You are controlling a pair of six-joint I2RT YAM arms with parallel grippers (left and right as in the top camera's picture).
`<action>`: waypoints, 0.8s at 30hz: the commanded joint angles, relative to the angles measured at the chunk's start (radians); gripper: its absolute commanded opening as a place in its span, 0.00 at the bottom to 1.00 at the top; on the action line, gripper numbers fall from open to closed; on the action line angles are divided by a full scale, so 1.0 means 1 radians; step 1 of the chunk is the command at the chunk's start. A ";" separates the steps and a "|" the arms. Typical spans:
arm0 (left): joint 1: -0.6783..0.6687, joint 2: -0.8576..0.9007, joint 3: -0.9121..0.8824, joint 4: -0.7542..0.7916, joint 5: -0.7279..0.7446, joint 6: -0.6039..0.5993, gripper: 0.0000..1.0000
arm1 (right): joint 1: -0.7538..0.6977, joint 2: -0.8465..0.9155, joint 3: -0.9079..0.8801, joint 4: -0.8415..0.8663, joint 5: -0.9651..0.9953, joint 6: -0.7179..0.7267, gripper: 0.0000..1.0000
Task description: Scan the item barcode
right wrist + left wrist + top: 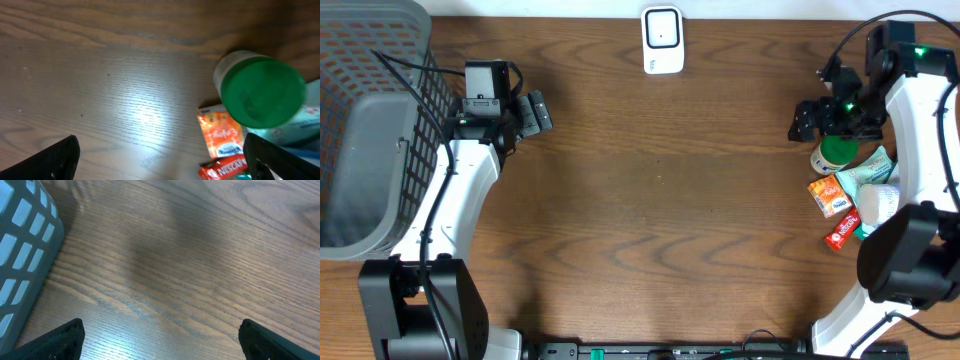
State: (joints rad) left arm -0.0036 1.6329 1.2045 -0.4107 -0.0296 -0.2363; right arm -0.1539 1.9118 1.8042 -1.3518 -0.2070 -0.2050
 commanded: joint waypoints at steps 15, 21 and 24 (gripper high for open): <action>0.005 0.014 -0.010 0.002 -0.009 -0.005 0.98 | 0.089 -0.753 0.008 0.363 -0.007 -0.132 0.99; 0.005 0.014 -0.010 0.001 -0.009 -0.005 0.98 | 0.123 -1.040 -0.100 0.448 -0.007 -0.174 0.99; 0.005 0.014 -0.010 0.001 -0.009 -0.005 0.98 | 0.123 -1.186 -0.196 0.449 -0.007 -0.174 0.99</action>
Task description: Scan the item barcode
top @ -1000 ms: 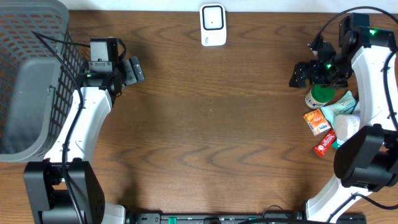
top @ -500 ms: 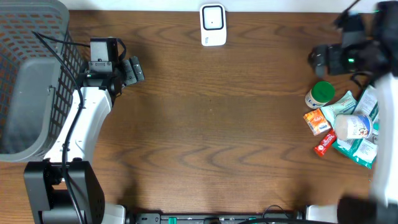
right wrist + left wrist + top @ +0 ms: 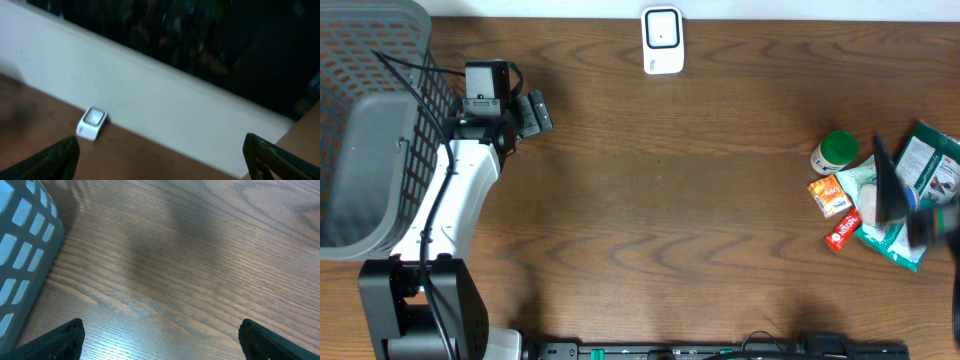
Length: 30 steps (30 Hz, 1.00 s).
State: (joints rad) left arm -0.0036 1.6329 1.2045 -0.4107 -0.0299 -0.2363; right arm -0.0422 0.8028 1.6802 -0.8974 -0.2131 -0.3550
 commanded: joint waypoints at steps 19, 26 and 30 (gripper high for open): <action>0.005 0.014 -0.010 0.002 -0.008 -0.005 0.98 | 0.018 -0.769 -0.857 0.071 -0.014 -0.020 0.99; 0.005 0.014 -0.010 0.002 -0.008 -0.005 0.98 | 0.047 -0.797 -1.102 0.348 -0.016 -0.020 0.99; 0.005 0.014 -0.010 0.001 -0.008 -0.005 0.98 | 0.047 -0.797 -1.264 0.659 -0.010 -0.020 0.99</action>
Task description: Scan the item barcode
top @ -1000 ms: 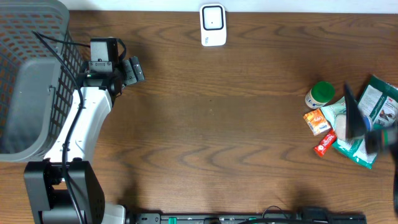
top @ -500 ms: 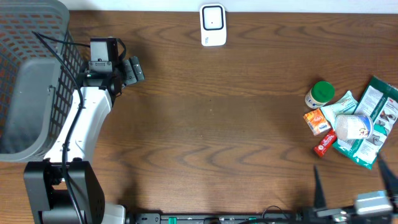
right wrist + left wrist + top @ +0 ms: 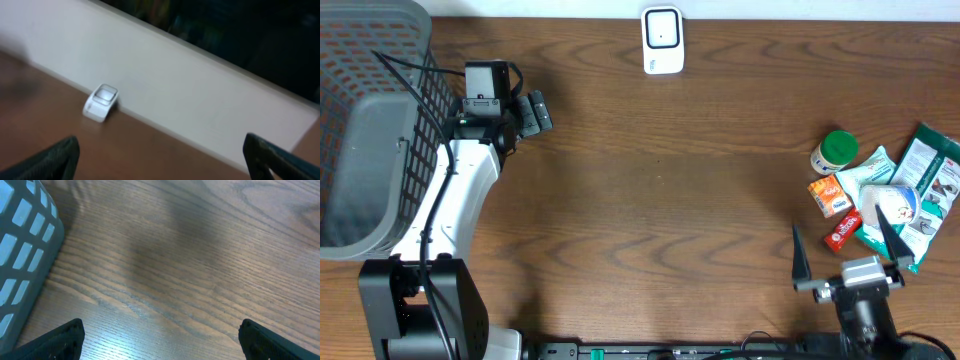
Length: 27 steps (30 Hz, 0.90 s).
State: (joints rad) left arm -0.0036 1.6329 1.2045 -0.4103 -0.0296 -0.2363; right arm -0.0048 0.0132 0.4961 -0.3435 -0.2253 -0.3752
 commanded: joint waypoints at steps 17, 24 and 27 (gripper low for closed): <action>0.005 0.014 -0.010 0.001 -0.009 -0.005 0.98 | 0.011 -0.008 -0.483 0.713 0.272 0.338 0.99; 0.005 0.014 -0.010 0.001 -0.009 -0.005 0.98 | 0.013 -0.008 -0.491 0.569 0.250 0.338 0.99; 0.005 0.014 -0.010 0.001 -0.009 -0.005 0.98 | 0.013 -0.008 -0.491 0.442 0.227 0.338 0.99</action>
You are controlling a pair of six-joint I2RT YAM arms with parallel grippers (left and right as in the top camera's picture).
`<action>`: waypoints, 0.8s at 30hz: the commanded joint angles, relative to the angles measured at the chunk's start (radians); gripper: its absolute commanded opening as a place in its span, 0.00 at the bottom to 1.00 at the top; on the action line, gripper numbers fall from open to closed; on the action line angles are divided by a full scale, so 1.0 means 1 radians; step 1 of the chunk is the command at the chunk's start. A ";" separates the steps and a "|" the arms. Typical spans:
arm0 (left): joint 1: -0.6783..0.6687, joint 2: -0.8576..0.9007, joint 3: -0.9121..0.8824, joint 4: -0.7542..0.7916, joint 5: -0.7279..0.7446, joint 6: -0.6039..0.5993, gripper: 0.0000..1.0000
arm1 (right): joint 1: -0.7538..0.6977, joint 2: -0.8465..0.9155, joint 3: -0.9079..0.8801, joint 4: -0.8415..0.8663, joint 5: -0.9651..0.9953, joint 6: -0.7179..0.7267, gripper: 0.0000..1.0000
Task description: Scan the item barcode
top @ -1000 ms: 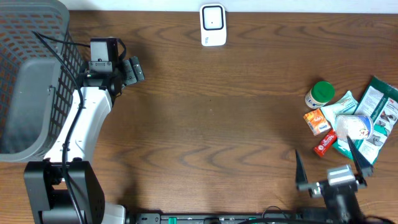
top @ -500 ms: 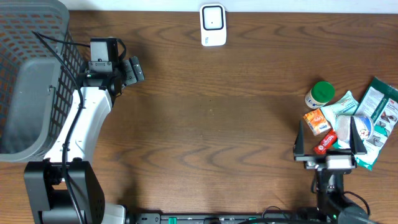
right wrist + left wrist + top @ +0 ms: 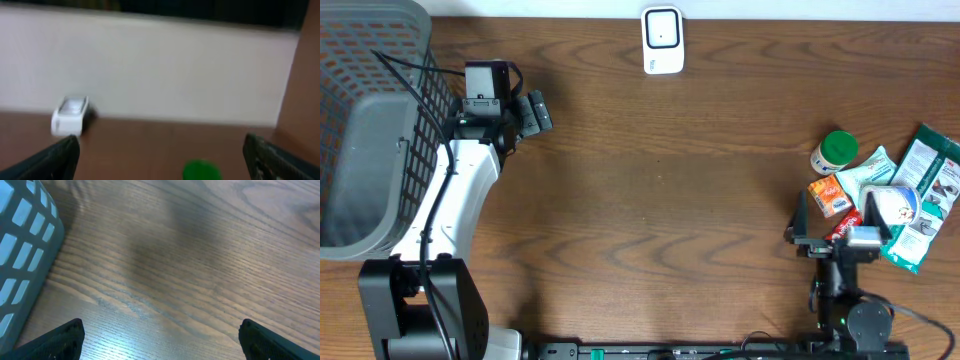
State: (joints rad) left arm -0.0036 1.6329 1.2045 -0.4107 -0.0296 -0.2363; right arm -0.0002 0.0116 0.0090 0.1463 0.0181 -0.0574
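The white barcode scanner stands at the table's far edge; it shows blurred in the right wrist view. The items lie in a pile at the right: a green-lidded bottle, an orange packet, a red packet, a white-lidded tub and a green pouch. My right gripper is open and holds nothing, low at the near side of the pile, facing the far wall. My left gripper hangs open over bare wood.
A grey mesh basket fills the far left, right beside my left arm. A white wall runs behind the table's far edge. The brown wooden tabletop lies between the arms.
My right gripper has moved from the table's front edge a little inward, up to the pile's near side. Its view now catches the green lid. The left arm has not moved.
At first my right gripper hung open over the green-lidded bottle at the back right. Then the arm was a blur at the right edge, its camera facing the wall. Then it stood at the front edge, and now it is just before the pile, nothing held.
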 commanded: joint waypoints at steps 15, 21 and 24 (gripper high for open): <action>0.005 0.014 -0.010 0.001 -0.009 -0.005 0.98 | 0.008 -0.006 -0.004 -0.222 -0.031 -0.026 0.99; 0.005 0.014 -0.010 0.001 -0.009 -0.005 0.98 | 0.008 -0.006 -0.004 -0.221 -0.031 -0.026 0.99; 0.005 0.014 -0.010 0.002 -0.009 -0.005 0.98 | 0.008 -0.006 -0.004 -0.221 -0.031 -0.026 0.99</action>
State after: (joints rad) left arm -0.0036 1.6329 1.2045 -0.4107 -0.0296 -0.2363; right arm -0.0002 0.0120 0.0063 -0.0704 -0.0044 -0.0700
